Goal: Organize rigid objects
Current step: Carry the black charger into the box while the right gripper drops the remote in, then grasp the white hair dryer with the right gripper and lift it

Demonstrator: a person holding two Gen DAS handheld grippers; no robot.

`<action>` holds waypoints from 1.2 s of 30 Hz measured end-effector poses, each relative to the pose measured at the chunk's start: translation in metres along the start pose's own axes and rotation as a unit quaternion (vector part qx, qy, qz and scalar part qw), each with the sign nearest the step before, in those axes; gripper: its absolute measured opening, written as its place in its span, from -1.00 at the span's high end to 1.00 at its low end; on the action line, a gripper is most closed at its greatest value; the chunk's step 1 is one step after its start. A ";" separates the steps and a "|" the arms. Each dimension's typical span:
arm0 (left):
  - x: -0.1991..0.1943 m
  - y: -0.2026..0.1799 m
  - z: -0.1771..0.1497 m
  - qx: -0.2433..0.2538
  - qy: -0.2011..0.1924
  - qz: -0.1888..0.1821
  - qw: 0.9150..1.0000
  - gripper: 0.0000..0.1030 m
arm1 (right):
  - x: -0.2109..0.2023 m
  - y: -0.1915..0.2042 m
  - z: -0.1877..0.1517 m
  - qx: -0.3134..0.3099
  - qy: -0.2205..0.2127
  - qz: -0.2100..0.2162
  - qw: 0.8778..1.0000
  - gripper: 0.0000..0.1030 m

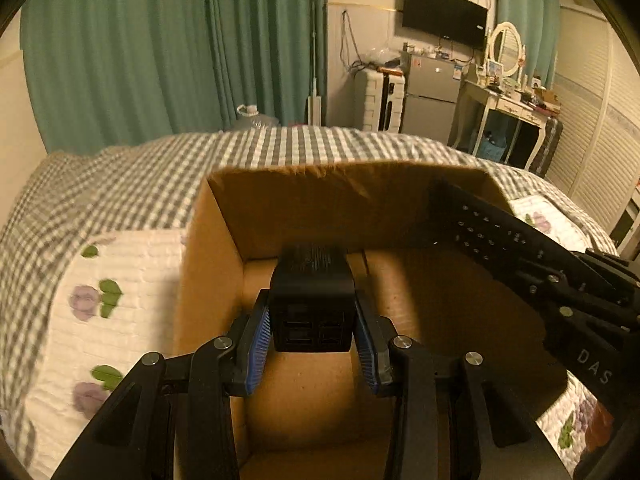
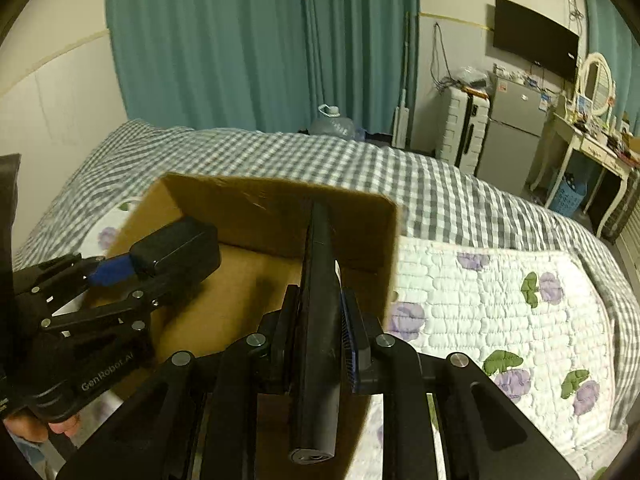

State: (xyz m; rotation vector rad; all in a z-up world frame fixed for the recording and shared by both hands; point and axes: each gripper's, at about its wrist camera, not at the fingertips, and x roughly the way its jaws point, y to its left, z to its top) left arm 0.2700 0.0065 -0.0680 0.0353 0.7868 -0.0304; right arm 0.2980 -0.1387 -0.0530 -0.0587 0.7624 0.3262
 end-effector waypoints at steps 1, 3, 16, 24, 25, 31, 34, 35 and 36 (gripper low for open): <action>-0.002 -0.002 -0.001 0.005 -0.010 0.004 1.000 0.17 | 0.005 -0.004 -0.001 0.004 0.000 0.003 1.000 0.64; -0.008 -0.005 0.000 0.013 -0.027 0.006 1.000 -0.04 | 0.008 -0.005 -0.003 0.005 -0.003 0.012 1.000 0.64; -0.068 0.004 -0.004 -0.004 -0.024 0.009 1.000 -0.12 | -0.044 0.000 0.002 0.018 -0.041 0.020 0.999 -0.14; -0.137 0.006 -0.039 0.016 -0.032 0.017 0.999 -0.25 | -0.122 0.012 -0.025 -0.003 -0.052 0.000 0.999 -0.32; -0.142 0.007 -0.044 0.017 -0.030 0.018 0.999 -0.26 | -0.130 0.016 -0.035 -0.007 -0.049 0.001 0.999 -0.34; -0.153 0.013 -0.091 0.001 -0.005 0.016 1.000 -0.28 | -0.130 0.041 -0.090 -0.030 -0.001 0.020 0.999 -0.42; -0.145 0.015 -0.120 0.000 0.009 0.023 1.000 -0.29 | -0.109 0.058 -0.124 -0.058 0.038 0.026 0.997 -0.42; -0.141 0.016 -0.130 -0.001 0.014 0.024 1.000 -0.29 | -0.103 0.062 -0.134 -0.065 0.049 0.029 0.996 -0.42; -0.135 0.018 -0.141 -0.006 0.024 0.022 0.999 -0.28 | -0.093 0.068 -0.145 -0.073 0.068 0.036 0.994 -0.42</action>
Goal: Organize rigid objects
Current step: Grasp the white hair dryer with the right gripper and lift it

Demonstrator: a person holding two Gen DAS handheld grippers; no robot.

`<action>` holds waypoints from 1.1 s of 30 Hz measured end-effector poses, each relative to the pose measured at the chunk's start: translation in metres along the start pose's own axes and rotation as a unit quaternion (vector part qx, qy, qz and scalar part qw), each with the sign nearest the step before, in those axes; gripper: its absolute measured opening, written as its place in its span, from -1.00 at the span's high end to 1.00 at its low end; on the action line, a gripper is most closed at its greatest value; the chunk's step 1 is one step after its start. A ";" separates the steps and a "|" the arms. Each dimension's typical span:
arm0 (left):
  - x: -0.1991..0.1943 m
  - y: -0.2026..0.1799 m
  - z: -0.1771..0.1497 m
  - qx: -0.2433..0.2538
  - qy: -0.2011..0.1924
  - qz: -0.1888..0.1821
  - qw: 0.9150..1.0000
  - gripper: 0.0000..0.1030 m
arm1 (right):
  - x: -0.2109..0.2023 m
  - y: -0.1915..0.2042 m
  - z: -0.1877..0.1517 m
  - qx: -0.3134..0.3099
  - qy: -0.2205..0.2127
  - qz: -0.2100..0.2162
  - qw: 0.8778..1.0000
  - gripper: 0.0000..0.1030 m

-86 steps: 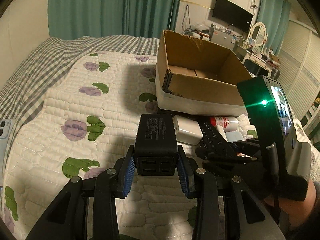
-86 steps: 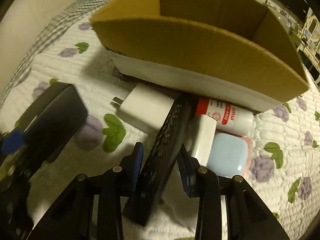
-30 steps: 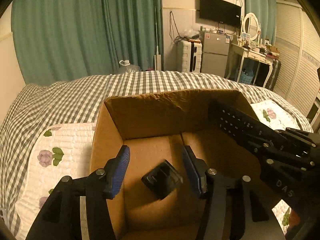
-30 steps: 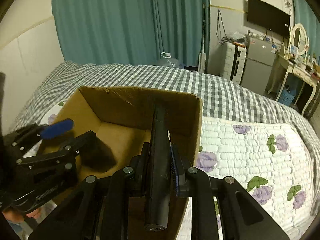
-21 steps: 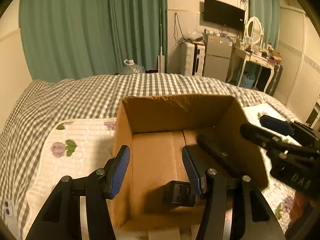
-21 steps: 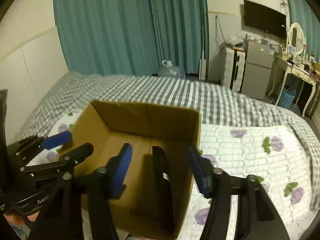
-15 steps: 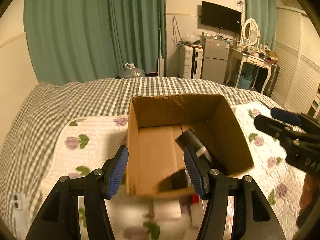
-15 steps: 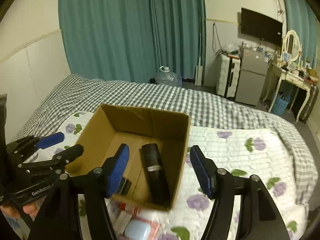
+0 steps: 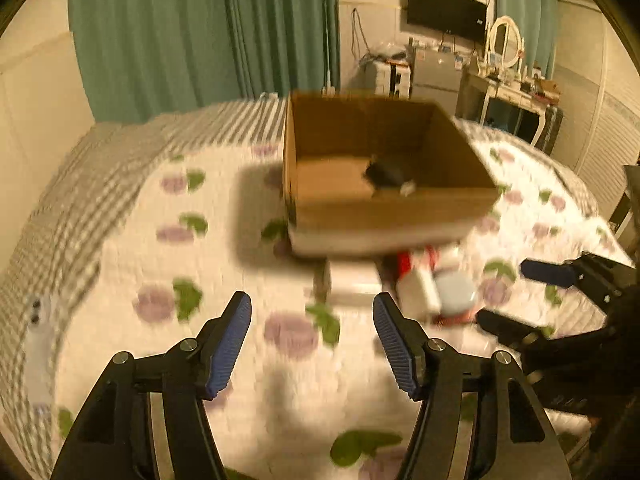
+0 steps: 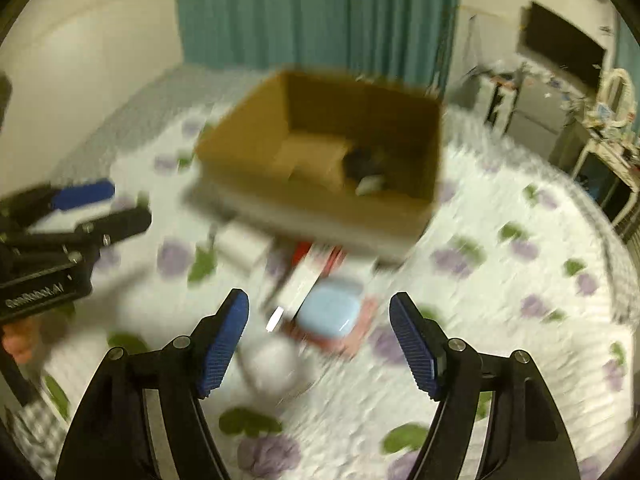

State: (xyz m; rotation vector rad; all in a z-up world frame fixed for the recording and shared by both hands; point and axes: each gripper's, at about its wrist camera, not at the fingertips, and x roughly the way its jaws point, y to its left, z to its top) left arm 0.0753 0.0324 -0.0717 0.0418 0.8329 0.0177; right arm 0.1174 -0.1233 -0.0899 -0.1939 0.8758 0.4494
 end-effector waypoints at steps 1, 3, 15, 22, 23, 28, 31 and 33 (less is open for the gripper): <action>0.003 0.001 -0.005 -0.002 0.006 -0.002 1.000 -0.29 | 0.009 0.004 -0.006 -0.005 0.013 0.008 1.000 -0.42; 0.014 0.003 -0.018 -0.003 0.025 -0.006 1.000 -0.28 | 0.027 0.014 -0.016 -0.021 0.035 0.020 0.999 -0.42; 0.033 0.005 -0.027 -0.009 0.052 -0.015 0.999 -0.29 | 0.066 0.017 -0.037 -0.048 0.082 0.012 0.995 -0.15; 0.028 -0.008 -0.018 -0.003 0.052 -0.013 0.999 -0.28 | 0.012 -0.007 -0.034 -0.025 0.029 -0.004 0.999 -0.15; 0.029 -0.011 -0.016 -0.005 0.054 -0.015 0.998 -0.29 | 0.005 -0.015 -0.032 -0.018 0.024 -0.009 1.000 -0.15; 0.045 -0.042 0.001 -0.008 0.063 -0.052 0.997 -0.29 | -0.016 -0.048 -0.009 0.002 0.002 -0.048 0.999 -0.15; 0.062 -0.067 0.006 0.011 0.074 -0.058 0.995 -0.29 | -0.017 -0.065 -0.004 0.006 -0.012 -0.071 0.997 -0.15; 0.075 -0.081 0.005 0.029 0.083 -0.058 0.994 -0.28 | -0.012 -0.082 -0.007 0.036 -0.014 -0.063 0.997 -0.15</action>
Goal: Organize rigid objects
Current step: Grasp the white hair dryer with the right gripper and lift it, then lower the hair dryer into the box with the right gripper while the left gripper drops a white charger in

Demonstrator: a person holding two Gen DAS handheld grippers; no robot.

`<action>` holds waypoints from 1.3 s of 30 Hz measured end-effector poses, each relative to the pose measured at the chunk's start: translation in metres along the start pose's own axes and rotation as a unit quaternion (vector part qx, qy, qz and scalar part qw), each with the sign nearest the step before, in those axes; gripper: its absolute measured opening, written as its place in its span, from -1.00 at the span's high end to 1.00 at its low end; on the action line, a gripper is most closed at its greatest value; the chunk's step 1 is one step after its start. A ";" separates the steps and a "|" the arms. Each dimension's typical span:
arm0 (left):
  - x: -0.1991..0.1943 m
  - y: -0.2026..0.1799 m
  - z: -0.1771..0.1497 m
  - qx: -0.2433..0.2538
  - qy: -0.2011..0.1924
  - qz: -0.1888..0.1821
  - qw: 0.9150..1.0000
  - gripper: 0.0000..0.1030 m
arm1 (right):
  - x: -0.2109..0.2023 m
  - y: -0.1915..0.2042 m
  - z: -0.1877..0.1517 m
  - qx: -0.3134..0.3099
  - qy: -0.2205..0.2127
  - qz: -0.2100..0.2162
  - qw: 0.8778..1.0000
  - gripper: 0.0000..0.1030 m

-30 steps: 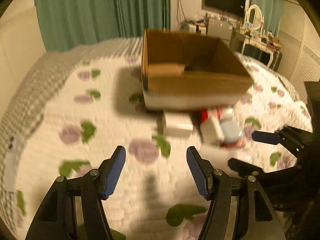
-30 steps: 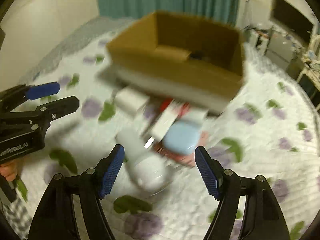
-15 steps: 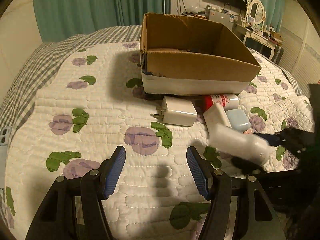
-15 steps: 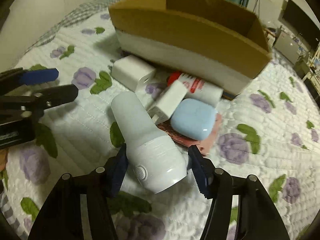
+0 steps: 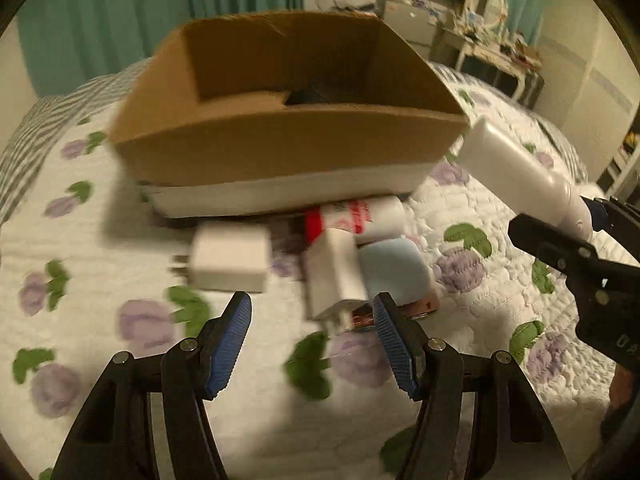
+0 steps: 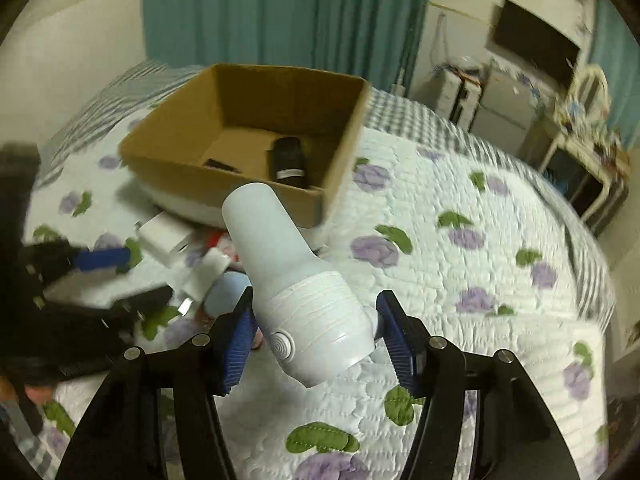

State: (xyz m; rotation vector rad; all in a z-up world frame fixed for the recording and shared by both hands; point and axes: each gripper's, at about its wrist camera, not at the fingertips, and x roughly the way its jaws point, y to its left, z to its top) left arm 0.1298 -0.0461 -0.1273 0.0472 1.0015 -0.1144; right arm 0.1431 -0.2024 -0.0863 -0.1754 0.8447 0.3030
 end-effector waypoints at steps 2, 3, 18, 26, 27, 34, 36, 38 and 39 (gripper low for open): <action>0.014 -0.007 0.000 0.017 0.010 0.012 1.000 -0.29 | 0.010 -0.006 -0.006 0.015 0.005 0.004 1.000 -0.15; 0.019 -0.007 0.000 0.018 0.014 0.017 1.000 -0.28 | 0.014 -0.010 -0.009 0.021 0.009 0.003 1.000 -0.15; 0.040 -0.001 0.012 0.014 0.021 0.012 1.000 0.55 | 0.032 -0.023 -0.019 0.046 0.029 0.020 0.998 -0.15; -0.016 0.015 0.003 -0.010 -0.025 -0.023 0.999 0.56 | 0.003 -0.016 -0.013 0.041 0.002 0.006 0.999 -0.15; -0.028 0.017 0.001 -0.011 -0.034 -0.026 0.999 0.56 | -0.004 -0.014 -0.011 0.041 -0.005 0.005 0.999 -0.15; -0.087 0.030 0.020 -0.019 -0.090 -0.038 0.995 0.56 | -0.054 0.009 0.020 0.024 -0.054 0.004 0.998 -0.15; -0.099 0.034 0.033 -0.018 -0.105 -0.038 0.994 0.56 | -0.060 0.016 0.032 0.014 -0.066 0.003 0.998 -0.15; -0.103 0.039 0.050 -0.020 -0.117 -0.036 0.992 0.56 | -0.063 0.021 0.047 0.006 -0.075 0.004 0.997 -0.15; -0.103 0.041 0.058 -0.020 -0.121 -0.031 0.992 0.56 | -0.063 0.023 0.056 0.004 -0.080 0.006 0.997 -0.15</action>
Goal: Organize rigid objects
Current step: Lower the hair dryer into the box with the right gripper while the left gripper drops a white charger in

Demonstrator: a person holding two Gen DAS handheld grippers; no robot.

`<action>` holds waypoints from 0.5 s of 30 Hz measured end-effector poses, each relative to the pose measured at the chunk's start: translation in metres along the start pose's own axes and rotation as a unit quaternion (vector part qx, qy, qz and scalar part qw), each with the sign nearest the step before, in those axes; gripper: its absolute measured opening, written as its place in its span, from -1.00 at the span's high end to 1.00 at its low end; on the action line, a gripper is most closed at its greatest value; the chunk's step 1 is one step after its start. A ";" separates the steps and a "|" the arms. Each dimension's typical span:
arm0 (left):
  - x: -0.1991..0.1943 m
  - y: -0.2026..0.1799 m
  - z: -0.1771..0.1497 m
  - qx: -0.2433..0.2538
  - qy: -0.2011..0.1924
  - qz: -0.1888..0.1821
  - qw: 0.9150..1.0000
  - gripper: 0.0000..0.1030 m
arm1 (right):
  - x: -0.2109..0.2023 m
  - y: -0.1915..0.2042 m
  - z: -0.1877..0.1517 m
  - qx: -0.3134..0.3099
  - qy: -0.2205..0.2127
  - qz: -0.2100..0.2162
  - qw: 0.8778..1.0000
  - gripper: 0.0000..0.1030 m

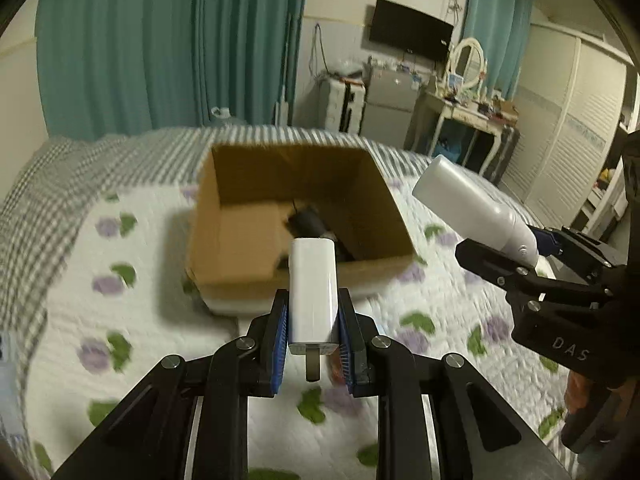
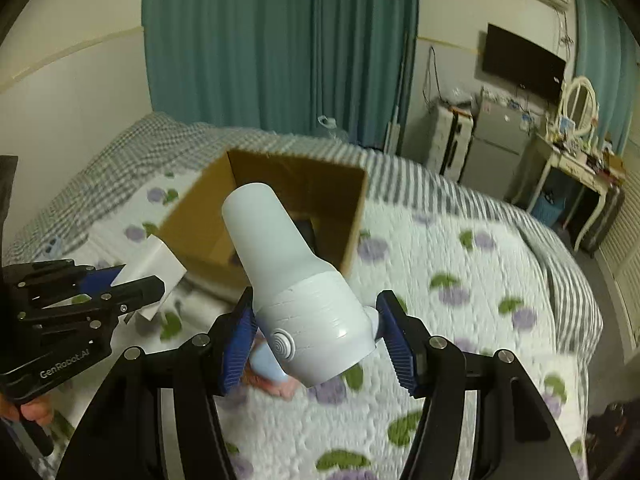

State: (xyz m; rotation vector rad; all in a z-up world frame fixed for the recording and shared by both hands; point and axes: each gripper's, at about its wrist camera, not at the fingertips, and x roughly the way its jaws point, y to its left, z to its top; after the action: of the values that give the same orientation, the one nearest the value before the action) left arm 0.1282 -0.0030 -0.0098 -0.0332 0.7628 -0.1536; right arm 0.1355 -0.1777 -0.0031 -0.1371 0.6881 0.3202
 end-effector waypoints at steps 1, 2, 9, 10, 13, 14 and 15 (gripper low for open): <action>0.002 0.001 0.006 0.002 -0.003 0.005 1.000 0.56 | 0.003 0.001 0.010 -0.001 -0.006 0.003 1.000 -0.15; 0.006 0.003 0.014 0.006 -0.005 0.010 1.000 0.56 | 0.007 0.002 0.019 -0.001 -0.009 0.006 1.000 -0.15; 0.064 0.021 0.060 0.015 -0.004 0.031 0.999 0.56 | 0.066 -0.001 0.079 -0.006 -0.023 0.019 1.000 -0.15; 0.074 0.022 0.063 0.017 -0.002 0.033 0.999 0.56 | 0.075 -0.002 0.084 -0.005 -0.022 0.021 1.000 -0.15; 0.110 0.026 0.069 0.021 0.013 0.041 0.999 0.56 | 0.110 -0.008 0.095 0.002 -0.016 0.023 1.000 -0.15; 0.119 0.028 0.069 0.021 0.018 0.041 0.999 0.56 | 0.121 -0.010 0.095 0.006 -0.013 0.024 1.000 -0.15; 0.128 0.030 0.068 0.022 0.023 0.043 0.999 0.56 | 0.130 -0.012 0.093 0.008 -0.009 0.026 1.000 -0.15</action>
State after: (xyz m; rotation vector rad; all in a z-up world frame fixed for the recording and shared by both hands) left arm 0.2706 0.0053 -0.0511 0.0457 0.8043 -0.0903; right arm 0.2901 -0.1358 -0.0151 -0.1015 0.6769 0.3661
